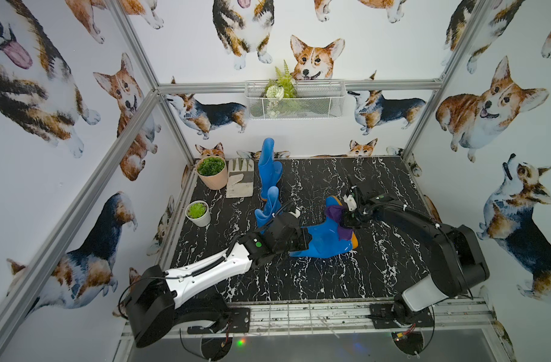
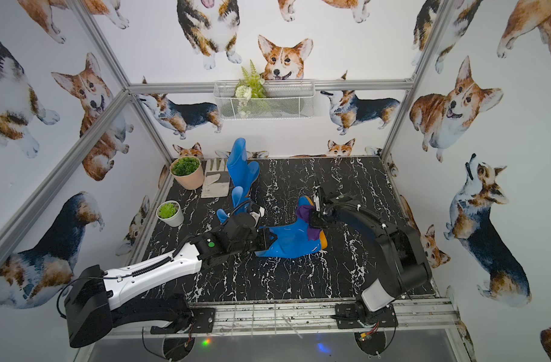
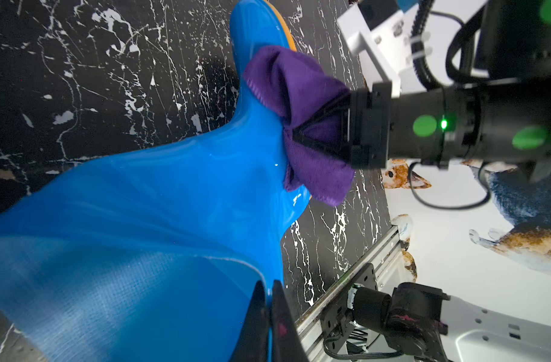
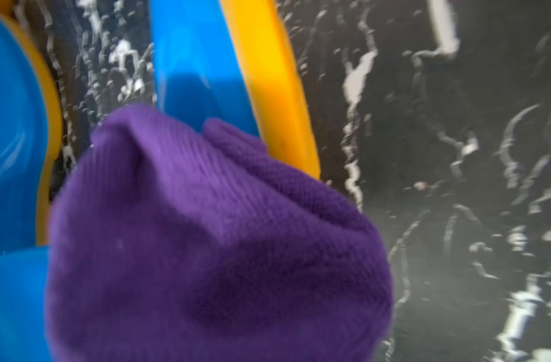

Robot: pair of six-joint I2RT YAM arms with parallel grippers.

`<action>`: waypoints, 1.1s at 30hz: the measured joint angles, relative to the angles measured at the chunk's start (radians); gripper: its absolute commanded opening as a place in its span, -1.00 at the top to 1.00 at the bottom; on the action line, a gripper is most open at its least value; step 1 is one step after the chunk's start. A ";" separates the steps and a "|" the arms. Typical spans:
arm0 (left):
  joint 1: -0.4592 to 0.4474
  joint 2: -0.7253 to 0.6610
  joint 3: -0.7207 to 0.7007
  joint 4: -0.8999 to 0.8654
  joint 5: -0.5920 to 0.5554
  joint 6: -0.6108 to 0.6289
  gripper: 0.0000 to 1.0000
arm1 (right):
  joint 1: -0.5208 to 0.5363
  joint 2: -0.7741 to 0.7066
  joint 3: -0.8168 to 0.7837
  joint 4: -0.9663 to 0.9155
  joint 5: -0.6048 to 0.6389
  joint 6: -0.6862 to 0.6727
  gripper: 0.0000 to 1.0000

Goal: Wipe the rubber boots with a cloth
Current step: Wipe the dirt off the rubber boot.

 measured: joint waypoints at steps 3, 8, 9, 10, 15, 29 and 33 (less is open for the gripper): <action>0.002 0.011 0.000 0.004 0.006 -0.003 1.00 | 0.050 -0.140 -0.180 0.047 -0.022 0.061 1.00; 0.013 0.033 0.006 0.010 0.018 -0.003 1.00 | 0.055 -0.336 -0.295 -0.050 -0.014 0.148 1.00; 0.014 0.036 0.008 0.014 0.018 -0.002 1.00 | 0.056 -0.348 -0.278 -0.075 -0.001 0.152 1.00; 0.017 0.039 0.010 0.019 0.016 -0.002 1.00 | 0.056 -0.349 -0.257 -0.096 0.010 0.154 1.00; 0.022 0.046 0.013 0.040 0.023 0.002 1.00 | -0.005 -0.238 -0.045 -0.139 0.012 0.114 1.00; 0.041 0.013 0.013 0.032 0.014 0.005 1.00 | -0.031 -0.294 -0.213 -0.127 -0.003 0.117 1.00; 0.049 0.028 0.037 0.012 0.024 0.010 1.00 | 0.057 -0.447 -0.300 -0.148 0.000 0.198 1.00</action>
